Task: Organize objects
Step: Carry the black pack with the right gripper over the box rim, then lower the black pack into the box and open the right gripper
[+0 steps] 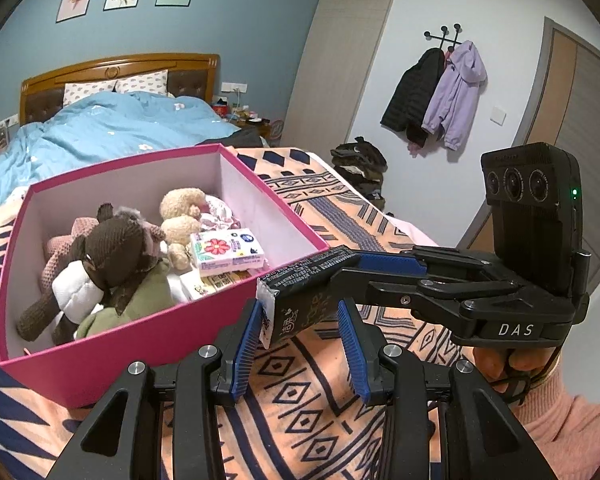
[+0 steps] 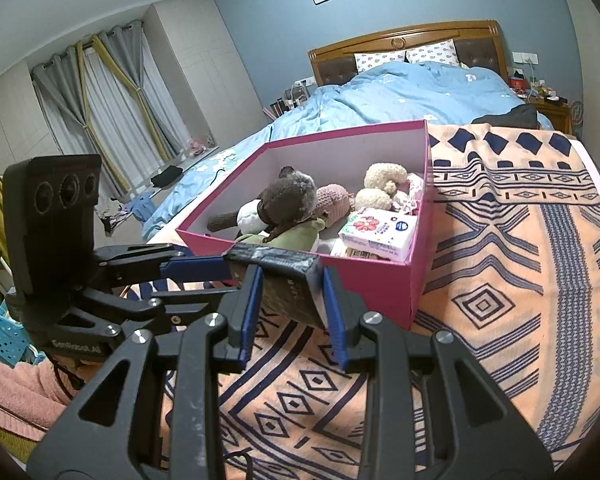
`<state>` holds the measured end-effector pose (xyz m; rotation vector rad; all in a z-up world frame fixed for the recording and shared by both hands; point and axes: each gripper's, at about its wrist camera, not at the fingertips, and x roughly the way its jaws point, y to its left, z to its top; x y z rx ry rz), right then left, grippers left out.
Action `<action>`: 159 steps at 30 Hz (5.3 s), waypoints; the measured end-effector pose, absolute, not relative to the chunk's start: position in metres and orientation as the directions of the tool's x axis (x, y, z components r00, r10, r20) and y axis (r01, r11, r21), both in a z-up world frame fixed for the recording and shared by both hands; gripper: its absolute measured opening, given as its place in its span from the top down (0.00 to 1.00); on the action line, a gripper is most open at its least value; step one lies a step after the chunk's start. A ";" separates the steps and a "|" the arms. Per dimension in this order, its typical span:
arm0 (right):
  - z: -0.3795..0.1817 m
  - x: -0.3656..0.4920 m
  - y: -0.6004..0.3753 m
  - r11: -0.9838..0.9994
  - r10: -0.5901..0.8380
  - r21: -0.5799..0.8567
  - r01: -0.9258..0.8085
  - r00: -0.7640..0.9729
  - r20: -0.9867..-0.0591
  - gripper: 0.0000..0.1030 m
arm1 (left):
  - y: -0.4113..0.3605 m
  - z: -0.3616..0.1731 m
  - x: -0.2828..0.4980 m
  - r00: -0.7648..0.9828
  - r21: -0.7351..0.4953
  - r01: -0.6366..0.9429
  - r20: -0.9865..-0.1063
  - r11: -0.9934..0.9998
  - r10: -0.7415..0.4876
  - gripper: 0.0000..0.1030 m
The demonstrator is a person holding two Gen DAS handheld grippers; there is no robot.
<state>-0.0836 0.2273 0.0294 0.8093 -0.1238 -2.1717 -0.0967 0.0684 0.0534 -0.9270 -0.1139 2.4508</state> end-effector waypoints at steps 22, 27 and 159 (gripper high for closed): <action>0.040 -0.093 0.226 -0.670 -0.725 0.337 0.661 -0.488 -0.486 0.67 | 0.068 0.062 -0.109 -0.652 -0.236 -0.432 -0.585 -0.870 0.483 0.62; 0.041 -0.095 0.227 -0.673 -0.723 0.336 0.659 -0.492 -0.484 0.67 | 0.070 0.064 -0.111 -0.655 -0.227 -0.436 -0.583 -0.871 0.480 0.62; 0.011 -0.155 0.197 -0.714 -0.672 0.359 0.601 -0.443 -0.594 0.67 | 0.054 0.030 -0.168 -0.599 -0.263 -0.352 -0.675 -0.898 0.432 0.62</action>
